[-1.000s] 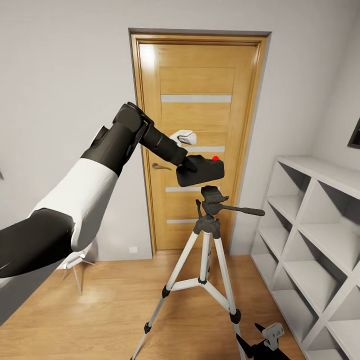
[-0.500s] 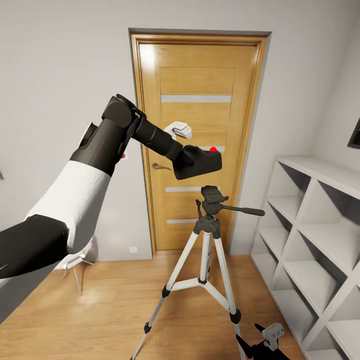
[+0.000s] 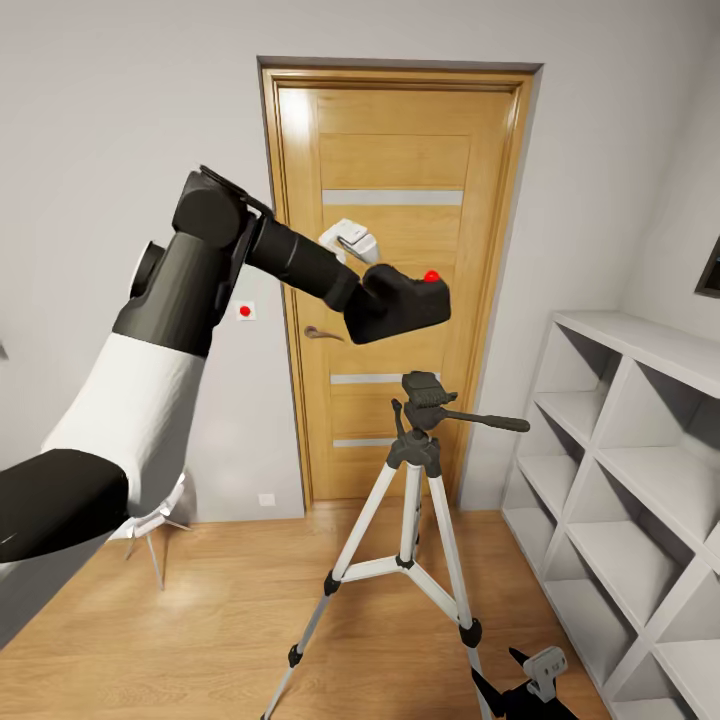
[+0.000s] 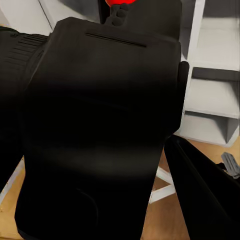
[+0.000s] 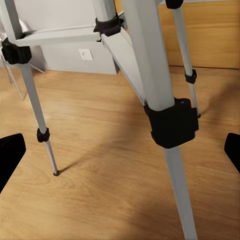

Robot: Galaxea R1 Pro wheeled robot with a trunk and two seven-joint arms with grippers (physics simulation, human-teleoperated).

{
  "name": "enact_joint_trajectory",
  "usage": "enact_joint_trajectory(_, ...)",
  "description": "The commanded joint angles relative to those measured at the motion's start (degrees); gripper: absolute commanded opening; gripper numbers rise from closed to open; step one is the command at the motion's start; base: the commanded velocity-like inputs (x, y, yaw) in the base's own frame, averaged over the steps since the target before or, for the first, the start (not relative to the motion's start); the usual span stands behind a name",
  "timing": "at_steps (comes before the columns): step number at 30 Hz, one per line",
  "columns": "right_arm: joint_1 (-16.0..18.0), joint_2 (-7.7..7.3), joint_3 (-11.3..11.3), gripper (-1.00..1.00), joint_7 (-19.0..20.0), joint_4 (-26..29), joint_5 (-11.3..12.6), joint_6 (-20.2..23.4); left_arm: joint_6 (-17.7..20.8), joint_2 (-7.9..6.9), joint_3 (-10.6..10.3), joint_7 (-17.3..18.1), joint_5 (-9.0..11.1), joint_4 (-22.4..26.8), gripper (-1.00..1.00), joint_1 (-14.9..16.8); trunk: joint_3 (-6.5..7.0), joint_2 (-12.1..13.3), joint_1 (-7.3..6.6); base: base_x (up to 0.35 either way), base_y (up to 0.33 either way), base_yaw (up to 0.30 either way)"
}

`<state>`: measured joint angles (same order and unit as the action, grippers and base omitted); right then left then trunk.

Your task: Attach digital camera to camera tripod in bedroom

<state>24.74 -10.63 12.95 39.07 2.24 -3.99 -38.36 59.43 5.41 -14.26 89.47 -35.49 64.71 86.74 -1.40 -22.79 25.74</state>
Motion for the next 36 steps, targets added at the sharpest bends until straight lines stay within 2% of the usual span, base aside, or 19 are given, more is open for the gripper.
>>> enact_joint_trajectory(1, 0.05, -0.01, 0.49, 1.0, 0.23, -0.04, -0.41, -0.15, 0.57, -0.08, -0.05, 0.53, -0.66, 1.08, -1.0, -0.23, -0.14, -0.13, 0.04, 0.0, 0.0, 0.0)
enact_joint_trajectory(4, 0.05, -0.01, 0.49, 1.0, 0.22, -0.04, -0.41, -0.16, 0.57, -0.39, -0.81, 0.53, -0.66, 6.27, -1.0, -1.76, -0.14, -0.13, 0.04, 0.0, 0.0, 0.0)
enact_joint_trajectory(6, 0.04, -0.01, 0.49, 1.0, 0.22, -0.04, -0.41, -0.18, 0.57, -0.93, -3.32, 0.53, -0.7, 10.89, -1.0, -3.37, -0.14, -0.13, 0.04, 0.0, 0.0, 0.0)
enact_joint_trajectory(8, 0.04, -0.01, 0.49, 1.0, 0.22, -0.05, -0.41, -0.17, 0.57, -1.69, -4.94, 0.53, -0.67, 12.21, -1.0, -3.83, -0.14, -0.13, 0.04, 0.0, 0.0, 0.0)
enact_joint_trajectory(10, 0.04, 0.0, 0.49, 1.0, 0.22, -0.05, -0.41, -0.15, 0.57, -3.24, -7.24, 0.53, -0.56, 13.52, -1.0, -4.23, -0.14, -0.13, 0.04, 0.0, 0.0, 0.0)
enact_joint_trajectory(14, 0.05, 0.0, 0.49, 1.0, 0.24, -0.05, -0.42, -0.14, 0.57, -5.93, -10.04, 0.53, 0.17, 14.47, -1.0, -4.52, -0.14, -0.13, 0.04, 0.0, 0.0, 0.0)
enact_joint_trajectory(15, 0.06, 0.0, 0.49, 1.0, 0.23, -0.05, -0.42, -0.14, 0.57, -6.9, -10.66, 0.53, 1.08, 14.52, -1.0, -4.57, -0.14, -0.13, 0.04, 0.0, 0.0, 0.0)
enact_joint_trajectory(18, 0.05, 0.0, 0.49, 1.0, 0.25, -0.05, -0.41, -0.14, 0.57, -7.85, -11.19, 0.53, 3.19, 14.4, -1.0, -4.61, -0.14, -0.13, 0.04, 0.0, 0.0, 0.0)
enact_joint_trajectory(19, 0.05, 0.0, 0.46, 1.0, 0.27, -0.05, -0.41, -0.14, 0.57, -8.19, -11.39, 0.53, 4.73, 14.25, -1.0, -4.63, -0.14, -0.13, 0.04, 0.0, 0.0, 0.0)
enact_joint_trajectory(24, 0.04, 0.0, 0.48, 1.0, 0.24, -0.05, -0.45, -0.14, 0.57, -8.35, -11.66, 0.53, 7.15, 11.99, -1.0, -4.62, -0.14, -0.13, 0.04, 0.0, 0.0, 0.0)
enact_joint_trajectory(26, 0.04, 0.0, 0.49, 1.0, 0.23, -0.05, -0.43, -0.14, 0.57, -8.16, -11.64, 0.53, 7.45, 10.07, -1.0, -4.61, -0.14, -0.13, 0.04, 0.0, 0.0, 0.0)
enact_joint_trajectory(30, 0.06, 0.0, 0.49, 1.0, 0.22, -0.05, -0.42, -0.16, 0.57, -7.35, -11.29, 0.53, 7.94, 1.32, -1.0, -4.61, -0.14, -0.13, 0.04, 0.0, 0.0, 0.0)
enact_joint_trajectory(34, 0.06, 0.0, 0.49, 1.0, 0.22, -0.05, -0.42, -0.15, 0.57, -6.53, -11.15, 0.53, 8.08, -1.94, -1.0, -4.58, -0.14, -0.13, 0.04, 0.0, 0.0, 0.0)
enact_joint_trajectory(36, 0.05, 0.0, 0.49, 1.0, 0.25, -0.05, -0.42, -0.14, 0.57, -5.62, -11.07, 0.53, 8.16, -2.86, -1.0, -4.6, -0.14, -0.13, 0.04, 0.0, 0.0, 0.0)
